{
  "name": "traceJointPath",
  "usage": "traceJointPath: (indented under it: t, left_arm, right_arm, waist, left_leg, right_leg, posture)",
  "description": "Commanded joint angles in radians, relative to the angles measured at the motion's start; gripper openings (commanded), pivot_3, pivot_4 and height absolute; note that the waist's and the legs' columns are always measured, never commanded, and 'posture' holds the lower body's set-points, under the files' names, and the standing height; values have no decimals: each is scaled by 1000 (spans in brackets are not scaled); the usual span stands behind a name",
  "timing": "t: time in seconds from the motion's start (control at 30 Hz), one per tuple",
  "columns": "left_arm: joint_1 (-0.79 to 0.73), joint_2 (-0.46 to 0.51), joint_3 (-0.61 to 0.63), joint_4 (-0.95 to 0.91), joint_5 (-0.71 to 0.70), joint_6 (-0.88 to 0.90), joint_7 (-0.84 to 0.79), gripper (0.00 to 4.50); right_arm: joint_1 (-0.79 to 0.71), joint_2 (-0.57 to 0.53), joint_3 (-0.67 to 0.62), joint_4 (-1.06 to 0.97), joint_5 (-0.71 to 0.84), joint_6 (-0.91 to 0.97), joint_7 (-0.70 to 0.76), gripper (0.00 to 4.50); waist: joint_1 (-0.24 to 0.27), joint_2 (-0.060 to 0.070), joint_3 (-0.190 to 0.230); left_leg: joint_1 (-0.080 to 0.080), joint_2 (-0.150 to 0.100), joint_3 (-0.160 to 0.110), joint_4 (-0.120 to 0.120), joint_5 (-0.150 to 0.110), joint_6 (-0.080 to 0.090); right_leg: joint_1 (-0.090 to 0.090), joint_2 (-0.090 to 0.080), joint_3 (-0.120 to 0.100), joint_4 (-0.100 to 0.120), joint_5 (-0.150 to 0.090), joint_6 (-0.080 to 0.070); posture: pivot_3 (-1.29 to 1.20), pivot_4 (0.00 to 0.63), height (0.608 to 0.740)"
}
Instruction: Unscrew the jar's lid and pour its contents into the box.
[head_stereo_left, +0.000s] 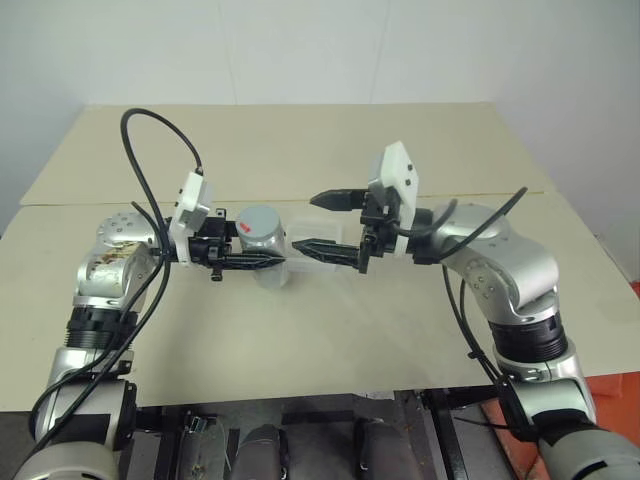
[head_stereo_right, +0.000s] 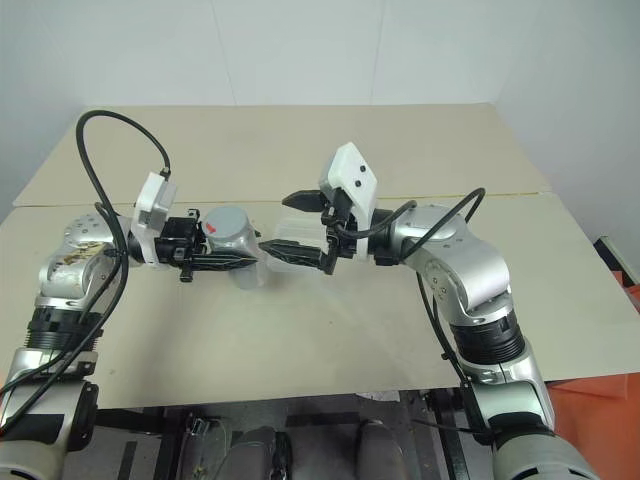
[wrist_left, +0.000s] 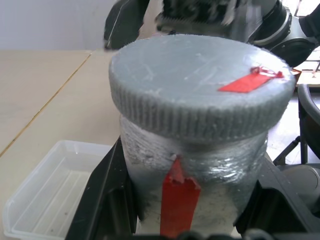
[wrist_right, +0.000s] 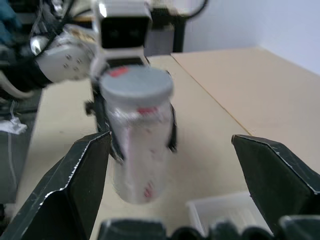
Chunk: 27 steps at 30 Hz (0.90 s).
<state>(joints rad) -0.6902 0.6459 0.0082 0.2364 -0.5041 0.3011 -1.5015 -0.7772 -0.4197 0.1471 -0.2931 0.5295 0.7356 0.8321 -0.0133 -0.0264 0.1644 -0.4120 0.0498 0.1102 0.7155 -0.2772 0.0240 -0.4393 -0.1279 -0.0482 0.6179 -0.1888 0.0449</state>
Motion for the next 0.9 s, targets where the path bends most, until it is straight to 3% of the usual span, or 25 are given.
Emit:
traceJointPath:
  t: [0.03,0.37,0.9]
  left_arm:
    - [-29,-3,3,-6,3,-17,0,1964]
    - [-41,-10,-15,5,30,-42,-11,1964]
    - [-18,-7,-15,-7,35,-58,-5,1964]
  right_arm:
    - [-33,22,0,-61,29,23,-21,4456]
    - [-105,103,55,-35,5,106,-108,4456]
    - [-179,116,98,5,-3,195,-138,4456]
  waist:
    - [0,0,0]
    - [0,0,0]
    - [0,0,0]
  left_leg:
    - [0,0,0,0,0,0]
    - [0,0,0,0,0,0]
    - [0,0,0,0,0,0]
  right_leg:
    - [0,0,0,0,0,0]
    - [0,0,0,0,0,0]
    - [0,0,0,0,0,0]
  posture:
    - [0,150,740]
    - [0,150,740]
    - [0,150,740]
